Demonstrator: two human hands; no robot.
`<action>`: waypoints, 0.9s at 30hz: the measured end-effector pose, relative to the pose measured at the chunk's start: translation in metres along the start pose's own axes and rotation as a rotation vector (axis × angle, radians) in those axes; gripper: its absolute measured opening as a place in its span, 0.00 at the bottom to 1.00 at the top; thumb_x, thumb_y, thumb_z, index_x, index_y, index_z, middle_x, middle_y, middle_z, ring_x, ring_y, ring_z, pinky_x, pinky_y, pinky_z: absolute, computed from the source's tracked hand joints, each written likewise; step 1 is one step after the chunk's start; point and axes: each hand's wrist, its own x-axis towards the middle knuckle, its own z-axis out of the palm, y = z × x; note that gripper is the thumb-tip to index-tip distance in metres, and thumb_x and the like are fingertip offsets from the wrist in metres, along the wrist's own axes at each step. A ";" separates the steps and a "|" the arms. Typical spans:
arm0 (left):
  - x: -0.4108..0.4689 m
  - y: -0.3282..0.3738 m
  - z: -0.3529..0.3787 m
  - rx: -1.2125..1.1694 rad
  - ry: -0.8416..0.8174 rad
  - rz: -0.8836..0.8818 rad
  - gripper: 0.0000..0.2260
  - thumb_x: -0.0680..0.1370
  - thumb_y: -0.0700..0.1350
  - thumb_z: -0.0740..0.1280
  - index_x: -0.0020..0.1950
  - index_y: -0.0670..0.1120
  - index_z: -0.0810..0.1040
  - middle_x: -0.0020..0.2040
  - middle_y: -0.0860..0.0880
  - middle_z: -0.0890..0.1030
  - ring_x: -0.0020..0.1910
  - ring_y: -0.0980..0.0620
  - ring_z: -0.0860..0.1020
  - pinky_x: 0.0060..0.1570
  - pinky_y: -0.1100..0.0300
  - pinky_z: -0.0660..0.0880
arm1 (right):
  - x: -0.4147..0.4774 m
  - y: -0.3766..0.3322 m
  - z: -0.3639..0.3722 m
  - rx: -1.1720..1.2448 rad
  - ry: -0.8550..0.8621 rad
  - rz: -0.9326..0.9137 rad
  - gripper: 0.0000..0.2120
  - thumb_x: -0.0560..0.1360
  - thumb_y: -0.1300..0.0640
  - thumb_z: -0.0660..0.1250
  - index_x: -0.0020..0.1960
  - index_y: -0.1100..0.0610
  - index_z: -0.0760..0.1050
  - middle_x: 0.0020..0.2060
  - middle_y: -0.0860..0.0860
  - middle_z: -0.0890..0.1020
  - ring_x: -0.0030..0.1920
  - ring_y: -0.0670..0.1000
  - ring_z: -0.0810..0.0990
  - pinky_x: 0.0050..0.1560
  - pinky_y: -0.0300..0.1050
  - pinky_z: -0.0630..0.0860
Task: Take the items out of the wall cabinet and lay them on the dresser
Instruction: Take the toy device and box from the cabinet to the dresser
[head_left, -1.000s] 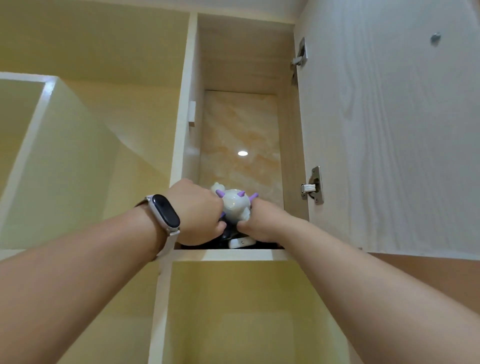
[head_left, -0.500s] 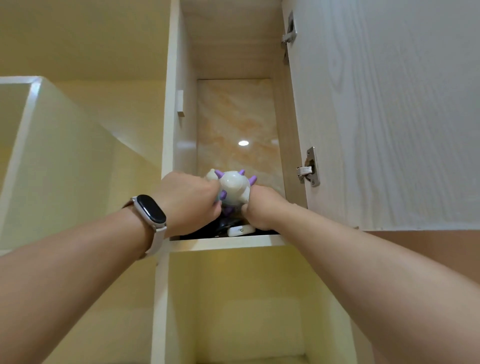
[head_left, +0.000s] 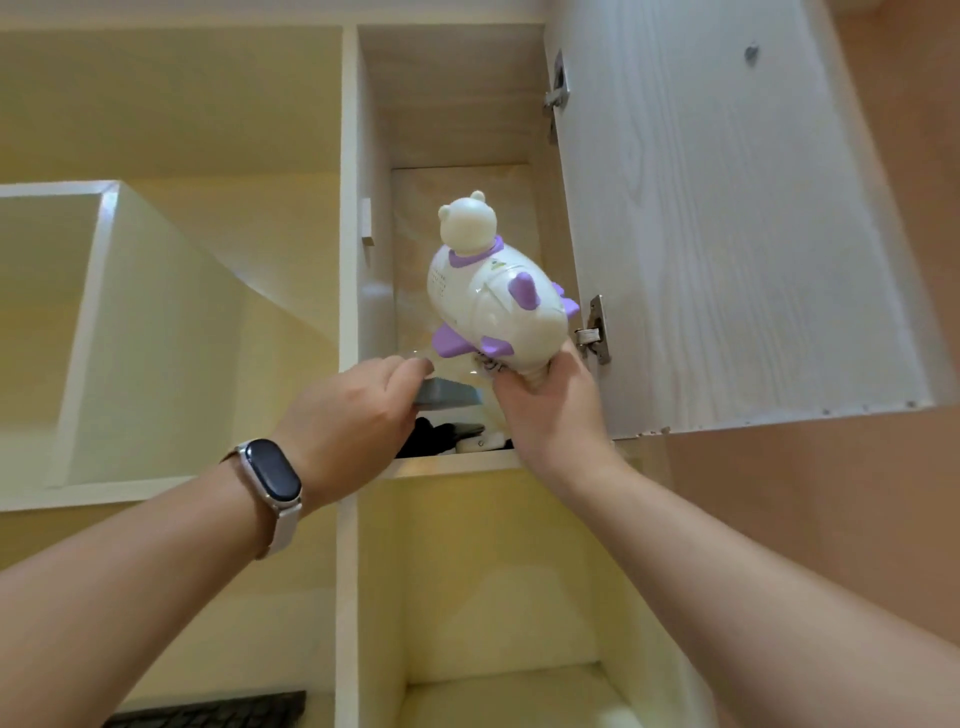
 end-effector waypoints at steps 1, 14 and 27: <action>-0.003 0.002 -0.003 0.027 0.016 -0.013 0.14 0.70 0.38 0.64 0.54 0.38 0.78 0.37 0.44 0.78 0.31 0.42 0.75 0.19 0.60 0.61 | -0.009 -0.004 0.000 0.040 0.002 -0.004 0.06 0.72 0.60 0.63 0.48 0.51 0.73 0.33 0.44 0.77 0.30 0.46 0.70 0.32 0.40 0.69; -0.086 0.077 -0.052 -0.485 0.259 -0.799 0.13 0.67 0.48 0.68 0.49 0.56 0.69 0.43 0.57 0.78 0.35 0.50 0.78 0.36 0.52 0.74 | -0.095 -0.008 -0.028 0.278 -0.097 0.225 0.06 0.76 0.63 0.66 0.42 0.58 0.80 0.33 0.53 0.83 0.35 0.45 0.83 0.46 0.51 0.82; -0.132 0.087 -0.023 -0.994 0.003 -0.944 0.14 0.72 0.42 0.69 0.52 0.55 0.69 0.43 0.59 0.78 0.40 0.59 0.77 0.35 0.57 0.74 | -0.162 -0.009 -0.004 0.161 0.101 0.366 0.07 0.77 0.64 0.64 0.43 0.56 0.77 0.33 0.45 0.82 0.34 0.49 0.80 0.40 0.49 0.81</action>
